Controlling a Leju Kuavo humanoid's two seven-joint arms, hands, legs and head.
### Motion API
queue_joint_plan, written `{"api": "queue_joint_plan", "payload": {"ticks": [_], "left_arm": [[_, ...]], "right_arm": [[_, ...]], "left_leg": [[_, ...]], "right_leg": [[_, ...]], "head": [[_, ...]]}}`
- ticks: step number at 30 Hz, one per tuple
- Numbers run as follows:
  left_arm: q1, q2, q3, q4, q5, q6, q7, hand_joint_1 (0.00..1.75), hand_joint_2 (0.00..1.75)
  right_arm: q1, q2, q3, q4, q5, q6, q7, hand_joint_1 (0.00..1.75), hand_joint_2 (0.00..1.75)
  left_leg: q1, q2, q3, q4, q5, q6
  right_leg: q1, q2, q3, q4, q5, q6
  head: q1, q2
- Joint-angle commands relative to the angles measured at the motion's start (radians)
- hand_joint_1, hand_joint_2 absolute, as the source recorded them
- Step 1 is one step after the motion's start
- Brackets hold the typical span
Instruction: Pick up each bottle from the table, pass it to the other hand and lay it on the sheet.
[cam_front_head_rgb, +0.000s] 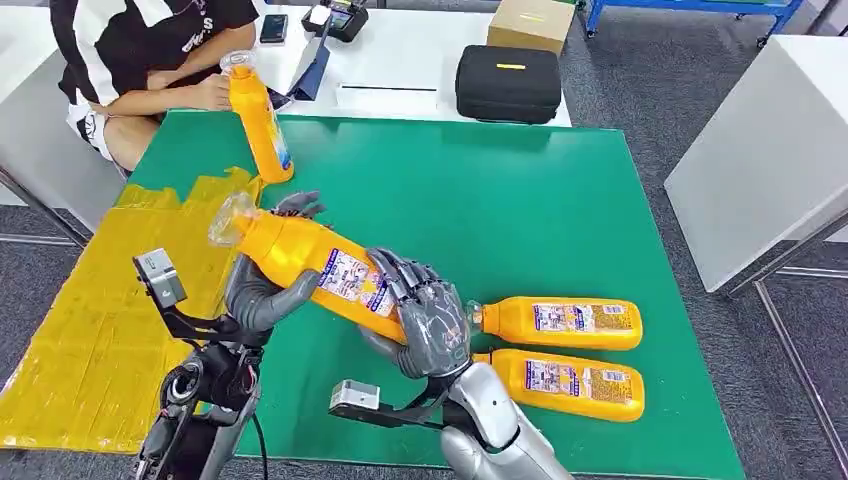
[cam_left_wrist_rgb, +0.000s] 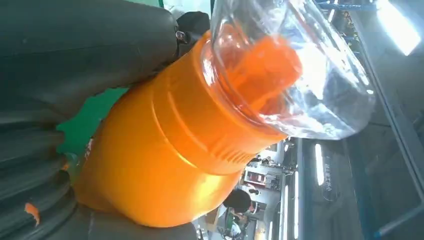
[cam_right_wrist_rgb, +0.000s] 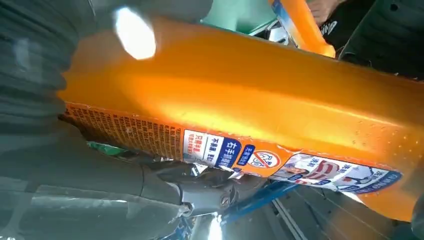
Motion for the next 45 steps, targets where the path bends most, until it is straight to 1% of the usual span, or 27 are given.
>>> {"api": "queue_joint_plan", "payload": {"ticks": [1, 6, 10, 11, 12, 13, 14, 15, 17, 18, 20, 21, 22, 23, 26, 28, 29, 30, 34, 36, 37, 38, 39, 41, 42, 43, 45], "left_arm": [[-0.035, 0.023, -0.005, 0.048, 0.004, 0.002, -0.003, 1.75, 1.75], [-0.031, 0.022, -0.005, 0.052, 0.007, -0.002, -0.006, 1.75, 1.75], [-0.031, 0.019, -0.001, 0.064, 0.005, -0.006, -0.017, 1.75, 1.75], [-0.031, 0.018, 0.001, 0.066, 0.004, -0.007, -0.019, 1.75, 1.75], [-0.032, 0.017, 0.002, 0.068, 0.003, -0.007, -0.020, 1.75, 1.75], [-0.033, 0.017, 0.001, 0.069, 0.002, -0.008, -0.020, 1.75, 1.75], [-0.033, 0.018, 0.001, 0.069, 0.002, -0.008, -0.021, 1.75, 1.75], [-0.034, 0.018, 0.001, 0.070, 0.000, -0.009, -0.023, 1.75, 1.75], [-0.036, 0.017, 0.003, 0.069, -0.001, -0.008, -0.024, 1.75, 1.75], [-0.039, 0.017, 0.006, 0.070, -0.002, -0.007, -0.024, 1.75, 1.75], [-0.044, 0.015, 0.012, 0.073, -0.006, -0.002, -0.024, 1.75, 1.75], [-0.045, 0.015, 0.016, 0.074, -0.009, -0.001, -0.025, 1.75, 1.75], [-0.045, 0.015, 0.017, 0.074, -0.010, -0.001, -0.025, 1.75, 1.75], [-0.046, 0.015, 0.018, 0.074, -0.010, -0.002, -0.025, 1.75, 1.75], [-0.046, 0.015, 0.018, 0.074, -0.010, -0.002, -0.025, 1.75, 1.75], [-0.046, 0.015, 0.018, 0.074, -0.010, -0.002, -0.025, 1.75, 1.75], [-0.046, 0.015, 0.018, 0.074, -0.010, -0.002, -0.025, 1.75, 1.75], [-0.045, 0.014, 0.020, 0.076, -0.014, -0.001, -0.026, 1.75, 1.75], [-0.050, 0.014, 0.029, 0.083, -0.021, 0.004, -0.028, 1.75, 1.75], [-0.053, 0.014, 0.034, 0.087, -0.025, 0.008, -0.029, 1.75, 1.75], [-0.054, 0.015, 0.037, 0.086, -0.036, 0.015, -0.033, 1.75, 1.75], [-0.055, 0.017, 0.036, 0.083, -0.081, 0.052, -0.046, 1.75, 1.75], [-0.058, 0.018, 0.034, 0.080, -0.118, 0.087, -0.049, 1.75, 1.75], [-0.058, 0.020, 0.031, 0.070, -0.204, 0.175, -0.062, 1.75, 1.75], [-0.058, 0.022, 0.028, 0.066, -0.258, 0.225, -0.063, 1.75, 1.75], [-0.058, 0.024, 0.028, 0.064, -0.285, 0.253, -0.066, 1.75, 1.75], [-0.060, 0.031, 0.027, 0.060, -0.394, 0.349, -0.062, 1.75, 1.75]], "right_arm": [[-0.009, -0.016, 0.012, 0.013, -0.007, 0.020, -0.017, 1.75, 1.75], [0.003, -0.011, 0.002, 0.004, -0.010, 0.022, -0.018, 1.75, 1.75], [0.011, -0.005, -0.011, 0.003, -0.006, 0.016, -0.022, 1.75, 1.75], [0.012, -0.003, -0.015, 0.004, -0.004, 0.015, -0.025, 1.75, 1.75], [0.013, -0.002, -0.019, 0.003, -0.002, 0.014, -0.027, 1.75, 1.75], [0.014, -0.001, -0.021, 0.002, -0.001, 0.012, -0.029, 1.75, 1.75], [0.015, 0.000, -0.023, 0.000, 0.000, 0.007, -0.030, 1.50, 1.75], [0.019, 0.003, -0.030, -0.003, -0.009, -0.008, -0.039, 0.00, 1.75], [0.022, 0.007, -0.037, -0.011, -0.020, -0.017, -0.049, 0.00, 1.75], [0.023, 0.008, -0.040, -0.019, -0.029, -0.024, -0.056, 0.00, 1.75], [0.030, 0.010, -0.049, -0.044, -0.084, -0.020, -0.084, 0.00, 1.75], [0.038, 0.008, -0.054, -0.072, -0.125, -0.004, -0.100, 0.00, 1.75], [0.040, 0.007, -0.055, -0.080, -0.131, -0.003, -0.102, 0.00, 1.75], [0.042, 0.005, -0.055, -0.091, -0.132, -0.002, -0.102, 0.00, 1.75], [0.042, 0.005, -0.055, -0.091, -0.132, -0.002, -0.102, 0.00, 1.75], [0.042, 0.005, -0.055, -0.091, -0.132, -0.002, -0.102, 0.00, 1.75], [0.042, 0.005, -0.055, -0.091, -0.132, -0.002, -0.102, 0.00, 1.75], [0.049, 0.003, -0.056, -0.110, -0.148, 0.002, -0.110, 0.00, 1.75], [0.076, -0.015, -0.060, -0.223, -0.212, 0.020, -0.135, 0.00, 1.75], [0.088, -0.024, -0.065, -0.279, -0.247, 0.028, -0.150, 0.00, 1.75], [0.098, -0.030, -0.068, -0.316, -0.282, 0.039, -0.163, 0.00, 1.75], [0.105, -0.035, -0.074, -0.344, -0.320, 0.053, -0.175, 0.00, 1.75], [0.114, -0.042, -0.080, -0.379, -0.403, 0.090, -0.194, 0.00, 1.75], [0.128, -0.057, -0.102, -0.429, -0.589, 0.204, -0.229, 0.00, 1.75], [0.137, -0.064, -0.121, -0.455, -0.700, 0.282, -0.247, 0.00, 1.75], [0.141, -0.067, -0.132, -0.467, -0.741, 0.314, -0.255, 0.00, 1.75], [0.153, -0.076, -0.163, -0.507, -0.904, 0.446, -0.269, 0.00, 1.75]], "left_leg": [[0.001, -0.002, 0.005, 0.000, -0.002, 0.001], [0.000, -0.001, 0.003, -0.001, -0.001, 0.000], [0.001, -0.002, 0.007, 0.000, -0.003, 0.001], [0.000, -0.002, 0.004, -0.001, -0.001, 0.001], [0.000, -0.002, 0.007, 0.000, -0.003, 0.001], [0.000, -0.002, 0.005, 0.000, -0.002, 0.001], [0.000, -0.001, 0.003, -0.001, -0.001, 0.000], [0.001, -0.002, 0.005, 0.000, -0.002, 0.001], [0.000, -0.002, 0.006, 0.000, -0.002, 0.001], [0.000, -0.001, 0.003, 0.000, -0.001, 0.000], [0.001, -0.002, 0.006, 0.001, -0.003, 0.001], [0.000, -0.001, 0.003, 0.000, -0.001, 0.000], [0.000, -0.001, 0.002, 0.000, -0.001, 0.000], [0.000, -0.002, 0.004, 0.000, -0.002, 0.001], [0.001, -0.002, 0.004, 0.000, -0.002, 0.001], [0.000, -0.001, 0.002, 0.000, -0.001, 0.000], [0.000, -0.002, 0.005, 0.000, -0.002, 0.001], [0.000, -0.001, 0.002, 0.000, -0.001, 0.000], [0.000, -0.002, 0.005, 0.001, -0.002, 0.001], [0.000, -0.002, 0.002, 0.000, -0.001, 0.000], [0.000, -0.003, 0.005, 0.001, -0.003, 0.001], [0.000, -0.003, 0.003, 0.001, -0.001, 0.001], [0.000, -0.003, 0.005, 0.001, -0.003, 0.001], [0.000, -0.002, 0.001, 0.000, 0.000, 0.000], [0.000, -0.003, 0.003, 0.001, -0.002, 0.001], [0.000, -0.004, 0.003, 0.001, -0.002, 0.001], [0.000, -0.003, 0.001, 0.000, -0.001, 0.001]], "right_leg": [[0.001, 0.000, 0.005, 0.000, -0.002, -0.006], [0.001, -0.001, 0.003, -0.001, -0.001, -0.004], [0.001, 0.000, 0.007, 0.000, -0.003, -0.007], [0.001, -0.001, 0.004, 0.000, -0.001, -0.005], [0.001, -0.001, 0.007, 0.000, -0.003, -0.007], [0.001, -0.001, 0.005, 0.000, -0.002, -0.005], [0.000, -0.001, 0.003, -0.001, -0.001, -0.003], [0.001, 0.000, 0.005, 0.000, -0.002, -0.006], [0.001, -0.001, 0.005, 0.000, -0.002, -0.006], [0.001, -0.001, 0.003, 0.000, -0.001, -0.004], [0.001, 0.000, 0.006, 0.001, -0.003, -0.007], [0.001, -0.001, 0.003, 0.000, -0.001, -0.005], [0.001, -0.001, 0.002, 0.000, -0.001, -0.003], [0.001, -0.001, 0.004, 0.001, -0.002, -0.005], [0.001, 0.000, 0.004, 0.000, -0.002, -0.006], [0.001, 0.000, 0.002, 0.000, -0.001, -0.004], [0.001, 0.000, 0.005, 0.000, -0.002, -0.006], [0.000, 0.000, 0.002, 0.000, -0.001, -0.004], [0.001, -0.001, 0.005, 0.001, -0.003, -0.006], [0.001, -0.001, 0.002, 0.000, -0.001, -0.004], [0.001, -0.001, 0.005, 0.001, -0.003, -0.007], [0.001, -0.002, 0.003, 0.001, -0.002, -0.005], [0.001, -0.002, 0.005, 0.002, -0.003, -0.007], [0.001, -0.001, 0.001, 0.000, -0.001, -0.003], [0.001, -0.002, 0.003, 0.001, -0.002, -0.005], [0.001, -0.003, 0.003, 0.001, -0.002, -0.005], [0.000, -0.002, 0.001, 0.000, -0.001, -0.004]], "head": [[0.000, 0.000], [0.000, 0.000], [0.000, 0.000], [0.000, 0.000], [0.000, 0.000], [0.000, 0.000], [0.000, 0.000], [0.000, 0.000], [0.000, 0.000], [0.000, 0.000], [0.000, 0.000], [0.000, 0.000], [0.000, 0.000], [0.000, 0.000], [0.000, 0.000], [0.000, 0.000], [0.000, 0.000], [0.000, 0.000], [0.000, 0.000], [0.000, 0.000], [0.000, 0.000], [0.000, 0.000], [0.000, 0.000], [0.000, 0.000], [0.000, 0.000], [0.000, 0.000], [0.000, 0.000]]}}
